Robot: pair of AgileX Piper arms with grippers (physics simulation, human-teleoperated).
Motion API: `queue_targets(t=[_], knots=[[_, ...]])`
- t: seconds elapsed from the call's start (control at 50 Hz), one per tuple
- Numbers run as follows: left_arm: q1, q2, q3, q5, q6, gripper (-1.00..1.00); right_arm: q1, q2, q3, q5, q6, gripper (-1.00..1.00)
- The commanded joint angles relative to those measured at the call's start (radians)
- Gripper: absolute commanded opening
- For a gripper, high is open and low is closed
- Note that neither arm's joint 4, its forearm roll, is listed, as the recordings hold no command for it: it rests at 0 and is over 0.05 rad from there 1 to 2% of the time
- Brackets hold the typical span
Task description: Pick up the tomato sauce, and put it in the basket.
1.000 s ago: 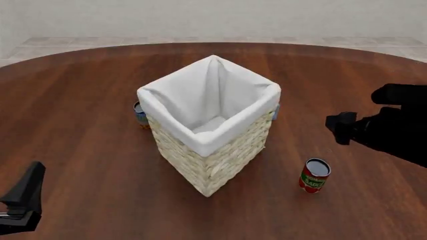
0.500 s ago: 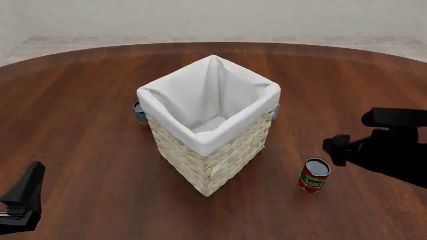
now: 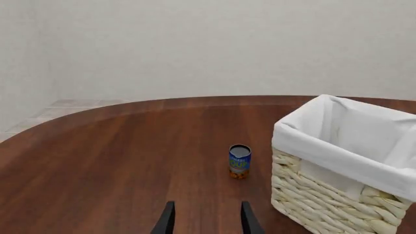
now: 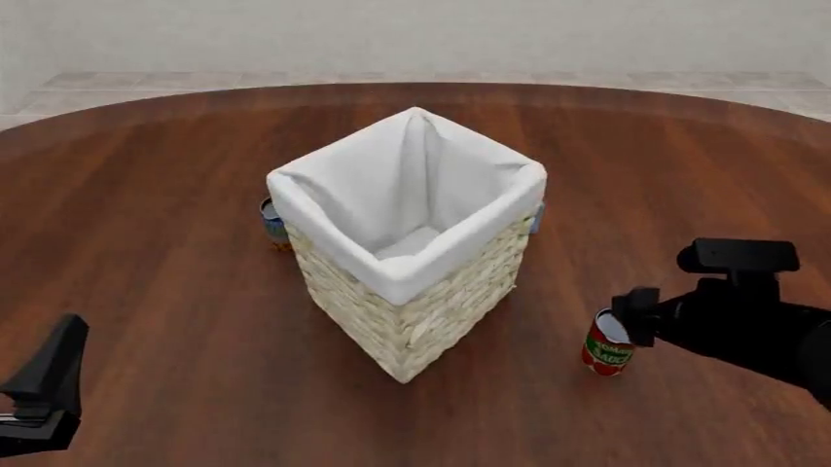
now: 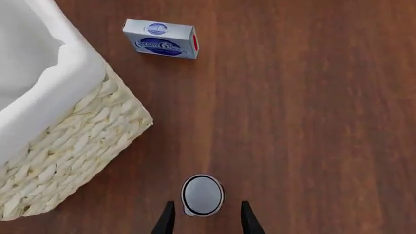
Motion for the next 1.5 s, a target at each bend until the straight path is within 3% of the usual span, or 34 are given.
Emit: queue_targets(t=[0.02,0.44,1.2,1.46,1.48,1.5], knots=[[0.0,0.0,0.0,0.0,0.0,1.0,0.006,0.04,0.024,-0.051,0.002,1.0],[0.0,0.0,0.0,0.0,0.0,1.0,0.0,0.135,0.039,-0.154,-0.021,1.0],[0.0,0.0,0.0,0.0,0.0,1.0,0.049,0.347,0.085,-0.356,0.078,1.0],[0.0,0.0,0.0,0.0,0.0,1.0,0.048,0.37,0.08,-0.377,0.073,1.0],[0.0,0.0,0.0,0.0,0.0,1.0,0.044,0.356,0.08,-0.37,0.063,-1.0],[0.0,0.0,0.0,0.0,0.0,1.0,0.058,0.337,0.087,-0.37,0.092,-1.0]])
